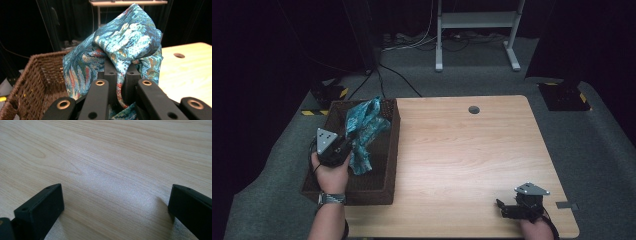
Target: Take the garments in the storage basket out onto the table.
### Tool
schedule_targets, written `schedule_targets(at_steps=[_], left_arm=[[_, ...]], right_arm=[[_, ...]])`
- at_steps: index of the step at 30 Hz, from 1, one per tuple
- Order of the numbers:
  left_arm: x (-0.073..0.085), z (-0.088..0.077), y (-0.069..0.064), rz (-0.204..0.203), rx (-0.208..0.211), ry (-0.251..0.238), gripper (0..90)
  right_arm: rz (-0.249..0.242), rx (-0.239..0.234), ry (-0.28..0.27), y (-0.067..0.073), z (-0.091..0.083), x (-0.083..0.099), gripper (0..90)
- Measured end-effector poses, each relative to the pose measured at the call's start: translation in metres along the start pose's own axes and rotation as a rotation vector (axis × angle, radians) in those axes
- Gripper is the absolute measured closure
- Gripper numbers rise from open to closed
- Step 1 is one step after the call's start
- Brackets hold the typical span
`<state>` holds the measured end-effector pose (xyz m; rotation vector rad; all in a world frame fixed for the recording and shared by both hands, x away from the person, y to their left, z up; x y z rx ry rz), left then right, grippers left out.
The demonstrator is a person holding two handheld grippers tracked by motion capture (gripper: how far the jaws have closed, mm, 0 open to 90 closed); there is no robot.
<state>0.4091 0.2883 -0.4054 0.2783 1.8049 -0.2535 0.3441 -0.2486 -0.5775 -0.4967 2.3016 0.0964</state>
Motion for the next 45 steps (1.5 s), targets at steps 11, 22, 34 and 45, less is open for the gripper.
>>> schedule_targets(at_steps=[11, 22, 34, 45], left_arm=[[-0.015, -0.011, -0.004, -0.017, -0.008, -0.099, 84.4], [-0.029, -0.02, -0.011, -0.022, -0.01, -0.164, 84.4], [-0.046, -0.025, -0.026, -0.015, 0.017, -0.208, 84.4], [-0.056, -0.019, -0.052, 0.022, 0.071, -0.214, 84.4]], right_arm=[[-0.001, -0.001, 0.0, 0.0, 0.0, 0.0, 0.1], [-0.001, -0.001, 0.0, 0.0, 0.0, 0.0, 0.1], [-0.001, -0.001, 0.0, 0.0, 0.0, 0.0, 0.1], [-0.001, -0.001, 0.0, 0.0, 0.0, 0.0, 0.1]])
Point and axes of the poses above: each handheld gripper's, and its own axes: z roughly forward along the jaws, x roughly out of its underside, y roughly to its left, the point moved 5 cm from there along z, roughly forward along the jaws, and after that the axes turned 6 degrees about x, right-handed, at the moved point
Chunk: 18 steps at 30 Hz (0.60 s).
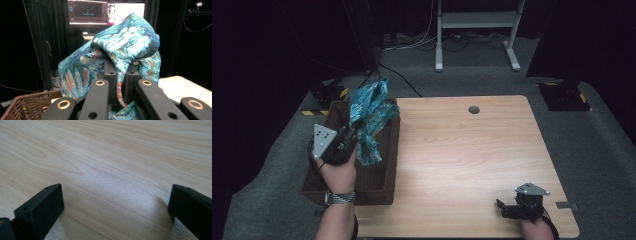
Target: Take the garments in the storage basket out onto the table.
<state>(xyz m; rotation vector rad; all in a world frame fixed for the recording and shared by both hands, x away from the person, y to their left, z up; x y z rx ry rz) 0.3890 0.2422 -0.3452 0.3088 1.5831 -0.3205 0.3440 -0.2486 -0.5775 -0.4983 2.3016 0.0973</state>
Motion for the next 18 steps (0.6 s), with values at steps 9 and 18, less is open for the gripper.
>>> schedule_targets(at_steps=[9, 18], left_arm=[[-0.005, 0.012, -0.025, -0.007, 0.056, -0.012, 84.4], [-0.013, 0.024, -0.051, -0.015, 0.106, -0.031, 84.5]], right_arm=[[0.0, 0.0, 0.0, 0.0, 0.0, 0.0, 0.1], [0.0, -0.002, -0.001, 0.0, 0.0, 0.0, 0.1]])
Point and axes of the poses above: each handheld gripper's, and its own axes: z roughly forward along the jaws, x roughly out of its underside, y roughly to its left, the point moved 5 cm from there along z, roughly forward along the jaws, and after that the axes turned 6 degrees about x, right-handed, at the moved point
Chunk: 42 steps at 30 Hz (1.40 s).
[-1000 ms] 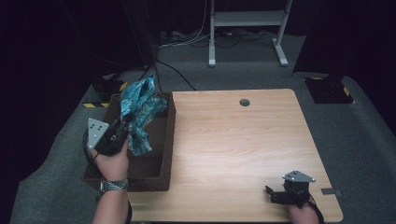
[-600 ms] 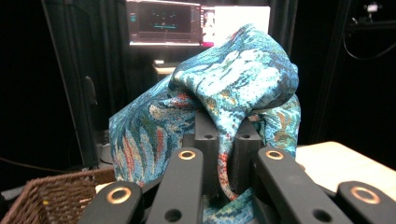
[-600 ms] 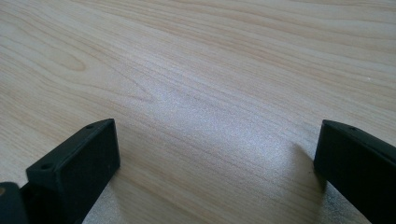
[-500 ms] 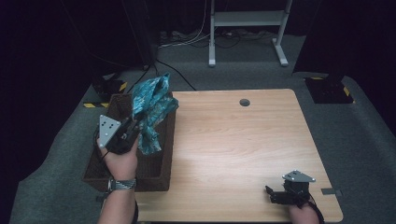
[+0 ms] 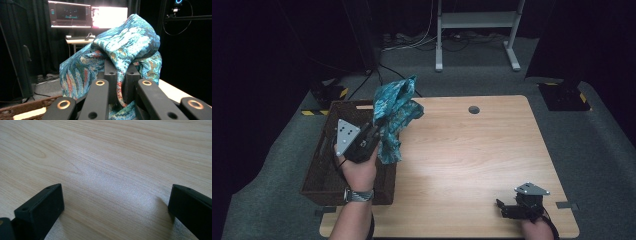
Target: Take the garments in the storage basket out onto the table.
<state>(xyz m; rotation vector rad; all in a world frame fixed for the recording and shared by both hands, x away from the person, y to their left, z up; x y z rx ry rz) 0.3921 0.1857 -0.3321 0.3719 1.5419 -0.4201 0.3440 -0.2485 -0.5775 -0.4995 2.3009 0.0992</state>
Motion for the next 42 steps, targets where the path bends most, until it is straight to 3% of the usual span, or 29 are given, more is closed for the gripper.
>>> schedule_targets(at_steps=[17, 32, 42], left_arm=[[-0.005, 0.029, -0.041, -0.011, 0.096, -0.015, 84.5], [-0.011, 0.059, -0.084, 0.016, 0.172, -0.013, 84.5], [-0.006, 0.075, -0.11, 0.027, 0.189, 0.018, 84.5]], right_arm=[[-0.004, -0.003, 0.0, 0.0, 0.0, 0.0, 0.2], [-0.006, -0.005, 0.0, 0.0, 0.0, 0.0, 0.1], [-0.007, -0.007, 0.001, 0.001, 0.0, 0.0, 0.0]])
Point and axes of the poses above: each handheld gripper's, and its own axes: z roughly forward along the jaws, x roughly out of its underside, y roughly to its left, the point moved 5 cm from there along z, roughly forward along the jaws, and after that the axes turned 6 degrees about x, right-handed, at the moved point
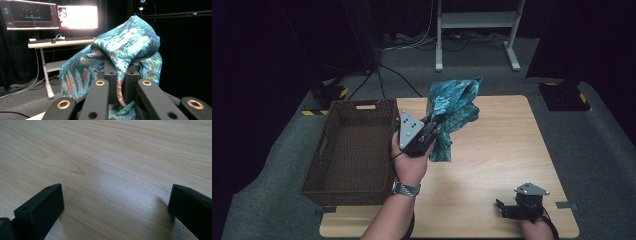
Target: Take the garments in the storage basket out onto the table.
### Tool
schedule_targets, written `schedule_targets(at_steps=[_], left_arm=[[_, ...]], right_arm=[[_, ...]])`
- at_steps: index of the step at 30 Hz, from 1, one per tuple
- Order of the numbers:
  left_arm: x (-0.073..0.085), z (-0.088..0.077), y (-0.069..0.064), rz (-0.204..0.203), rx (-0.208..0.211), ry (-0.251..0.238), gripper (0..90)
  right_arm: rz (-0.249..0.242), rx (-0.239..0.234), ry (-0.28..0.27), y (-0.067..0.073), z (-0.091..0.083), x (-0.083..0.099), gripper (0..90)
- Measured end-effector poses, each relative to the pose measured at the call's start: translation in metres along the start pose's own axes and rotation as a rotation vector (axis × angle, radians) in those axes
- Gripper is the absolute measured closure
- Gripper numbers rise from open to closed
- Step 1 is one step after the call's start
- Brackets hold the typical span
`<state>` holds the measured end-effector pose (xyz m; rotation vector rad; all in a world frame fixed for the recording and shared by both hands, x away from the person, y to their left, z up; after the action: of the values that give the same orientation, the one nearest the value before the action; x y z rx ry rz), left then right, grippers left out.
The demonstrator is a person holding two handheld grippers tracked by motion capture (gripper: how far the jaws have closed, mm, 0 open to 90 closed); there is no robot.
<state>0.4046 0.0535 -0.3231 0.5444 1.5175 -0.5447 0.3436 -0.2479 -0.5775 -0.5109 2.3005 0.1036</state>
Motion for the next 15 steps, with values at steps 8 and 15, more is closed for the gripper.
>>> schedule_targets(at_steps=[8, 15], left_arm=[[0.0, 0.013, -0.013, 0.0, 0.025, 0.001, 84.4], [0.006, 0.021, -0.017, 0.002, 0.039, 0.027, 84.3]], right_arm=[[-0.005, -0.007, 0.0, 0.001, 0.0, 0.0, 0.1], [-0.005, -0.006, 0.0, 0.001, 0.0, 0.0, 0.1]])
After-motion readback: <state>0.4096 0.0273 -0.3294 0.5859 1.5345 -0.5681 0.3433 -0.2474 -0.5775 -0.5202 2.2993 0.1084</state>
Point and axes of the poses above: each handheld gripper's, and its own axes: z roughly forward along the jaws, x roughly out of its underside, y roughly to its left, the point moved 5 cm from there along z, roughly forward along the jaws, and after that the axes turned 6 degrees about x, right-handed, at the moved point
